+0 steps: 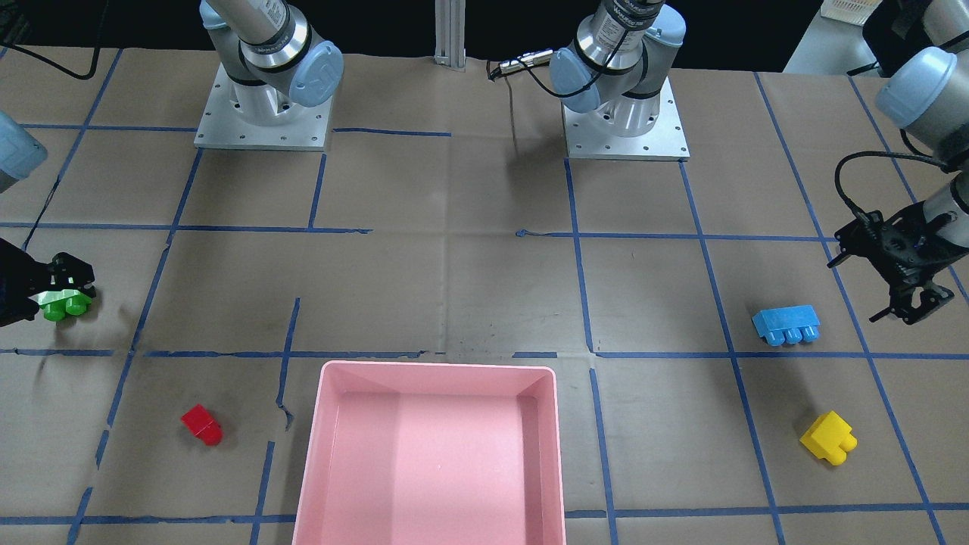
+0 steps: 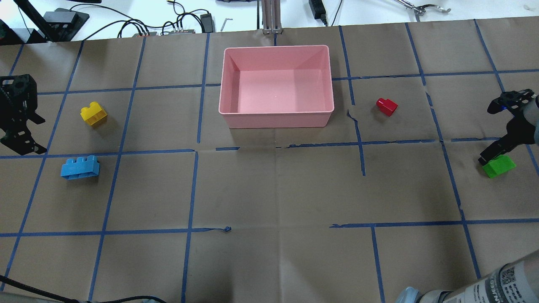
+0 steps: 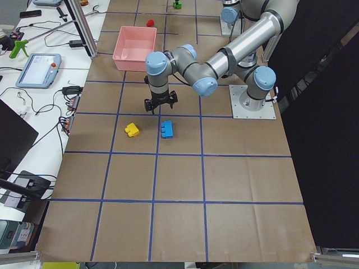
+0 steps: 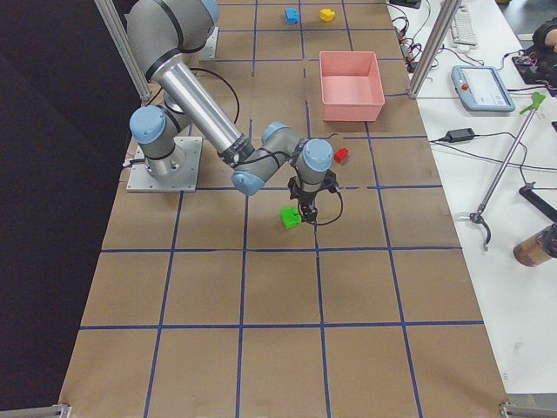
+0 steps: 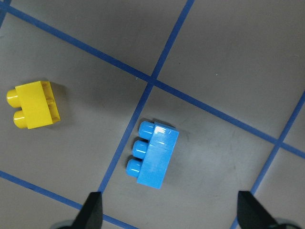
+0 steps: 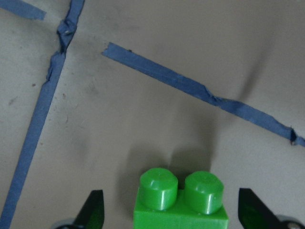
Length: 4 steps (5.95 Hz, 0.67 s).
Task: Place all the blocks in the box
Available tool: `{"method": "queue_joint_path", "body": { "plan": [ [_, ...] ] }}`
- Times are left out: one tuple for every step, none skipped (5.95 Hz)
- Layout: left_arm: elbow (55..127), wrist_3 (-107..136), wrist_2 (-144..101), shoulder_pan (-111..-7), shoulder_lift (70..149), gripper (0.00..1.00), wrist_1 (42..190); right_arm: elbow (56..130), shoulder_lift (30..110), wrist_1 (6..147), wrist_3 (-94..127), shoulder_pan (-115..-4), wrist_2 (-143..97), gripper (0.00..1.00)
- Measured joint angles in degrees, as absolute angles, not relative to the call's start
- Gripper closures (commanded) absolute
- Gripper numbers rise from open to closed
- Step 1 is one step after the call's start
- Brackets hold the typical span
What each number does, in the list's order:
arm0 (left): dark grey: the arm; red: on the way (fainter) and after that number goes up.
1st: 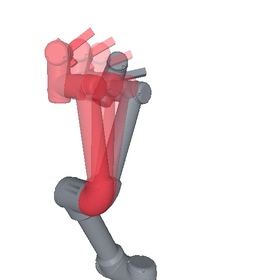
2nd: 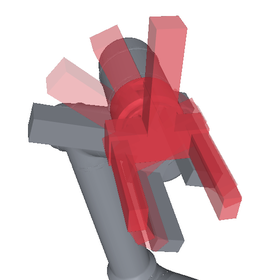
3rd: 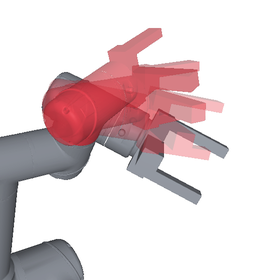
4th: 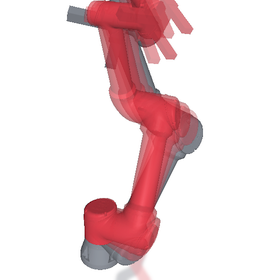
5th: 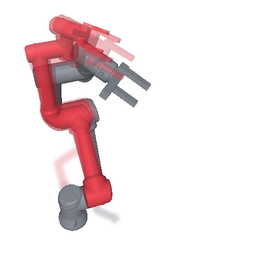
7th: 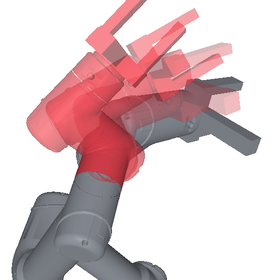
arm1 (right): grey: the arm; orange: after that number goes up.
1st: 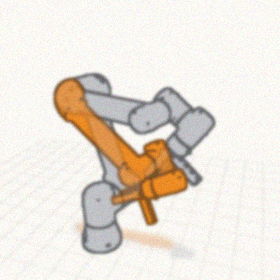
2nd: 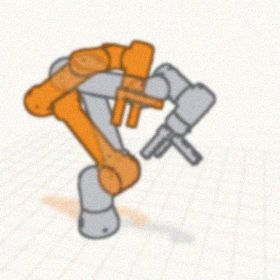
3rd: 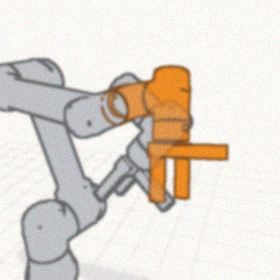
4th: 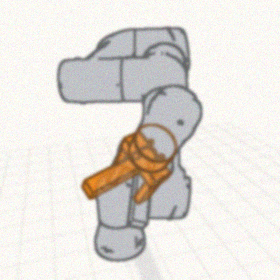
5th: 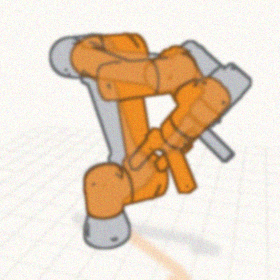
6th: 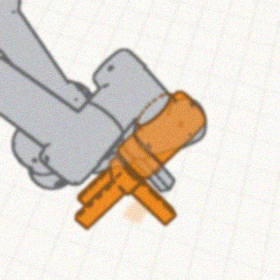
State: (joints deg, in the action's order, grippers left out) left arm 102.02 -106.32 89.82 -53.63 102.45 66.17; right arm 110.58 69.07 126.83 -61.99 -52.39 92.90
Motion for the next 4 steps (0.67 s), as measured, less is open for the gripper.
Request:
{"method": "queue_joint_path", "body": {
  "plan": [
    [105.07, -108.06, 89.77, -52.51, 103.30, 0.01, 62.09, 110.84, 68.91, 126.95, -62.01, -52.22, 93.16, 0.00],
    [107.22, -108.70, 89.77, -51.98, 104.38, 0.01, 58.33, 110.95, 68.76, 126.99, -61.95, -51.95, 93.31, 0.00],
    [108.51, -108.93, 89.78, -51.77, 105.29, 0.01, 55.91, 110.98, 68.69, 126.98, -61.74, -51.50, 93.42, 0.01],
    [109.29, -109.03, 89.56, -51.71, 106.16, 0.01, 54.71, 111.03, 68.62, 126.91, -61.22, -51.08, 93.46, 0.14]
  ]
}}
